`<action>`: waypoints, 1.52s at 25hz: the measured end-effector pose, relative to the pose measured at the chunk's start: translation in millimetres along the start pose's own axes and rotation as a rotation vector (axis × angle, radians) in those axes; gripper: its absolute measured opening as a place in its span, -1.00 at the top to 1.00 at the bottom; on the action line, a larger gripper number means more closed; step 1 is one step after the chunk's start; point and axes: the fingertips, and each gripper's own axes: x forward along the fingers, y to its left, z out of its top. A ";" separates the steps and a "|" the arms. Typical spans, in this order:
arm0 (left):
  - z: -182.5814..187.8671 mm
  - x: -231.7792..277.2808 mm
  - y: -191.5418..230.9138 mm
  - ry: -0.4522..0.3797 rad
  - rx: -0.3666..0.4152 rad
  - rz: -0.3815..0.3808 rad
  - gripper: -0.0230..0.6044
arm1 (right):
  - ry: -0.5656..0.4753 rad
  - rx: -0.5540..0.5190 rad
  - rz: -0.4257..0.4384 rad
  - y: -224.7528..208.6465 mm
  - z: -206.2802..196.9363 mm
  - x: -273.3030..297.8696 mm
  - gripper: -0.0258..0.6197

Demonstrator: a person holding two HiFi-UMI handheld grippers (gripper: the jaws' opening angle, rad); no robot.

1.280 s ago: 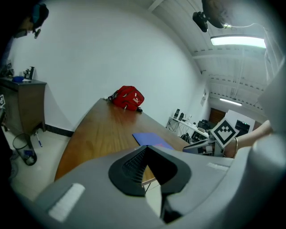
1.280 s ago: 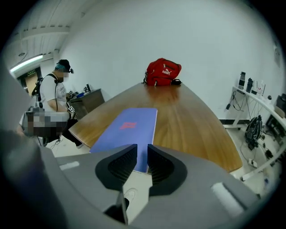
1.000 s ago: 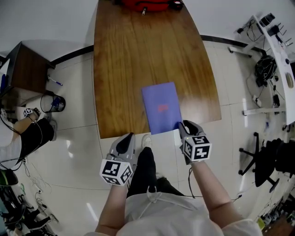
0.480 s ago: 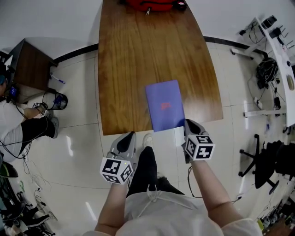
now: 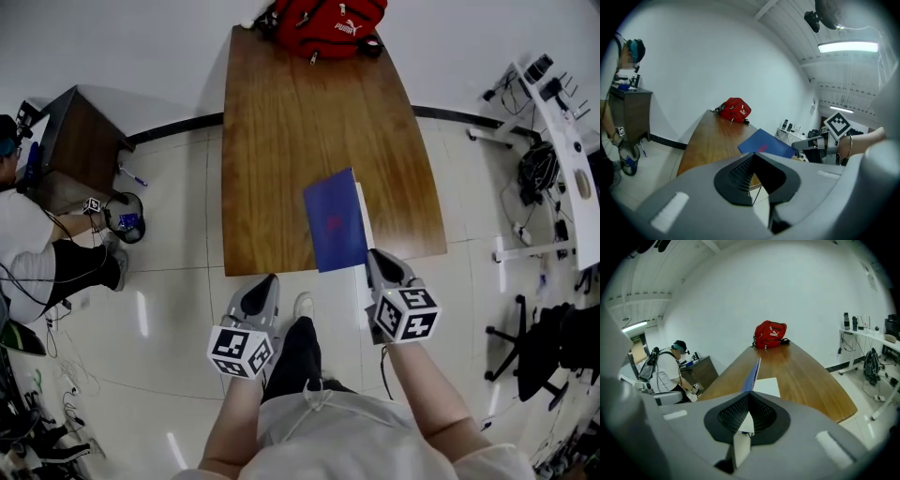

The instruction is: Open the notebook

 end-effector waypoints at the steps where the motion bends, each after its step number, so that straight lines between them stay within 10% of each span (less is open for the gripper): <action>1: 1.7 -4.7 -0.9 -0.009 0.000 0.006 0.91 | -0.009 -0.010 0.024 10.9 4.3 -2.2 0.90; 18: 3.1 -86.2 53.3 -0.071 -0.035 0.210 0.91 | 0.085 -0.055 0.407 173.4 -26.6 33.6 0.76; 29: -48.7 -94.0 83.9 0.005 -0.098 0.276 0.91 | 0.301 -0.045 0.367 163.7 -118.5 88.1 0.76; 38: -54.4 -82.5 85.3 0.016 -0.099 0.256 0.91 | 0.289 -0.055 0.372 165.0 -110.2 91.6 0.80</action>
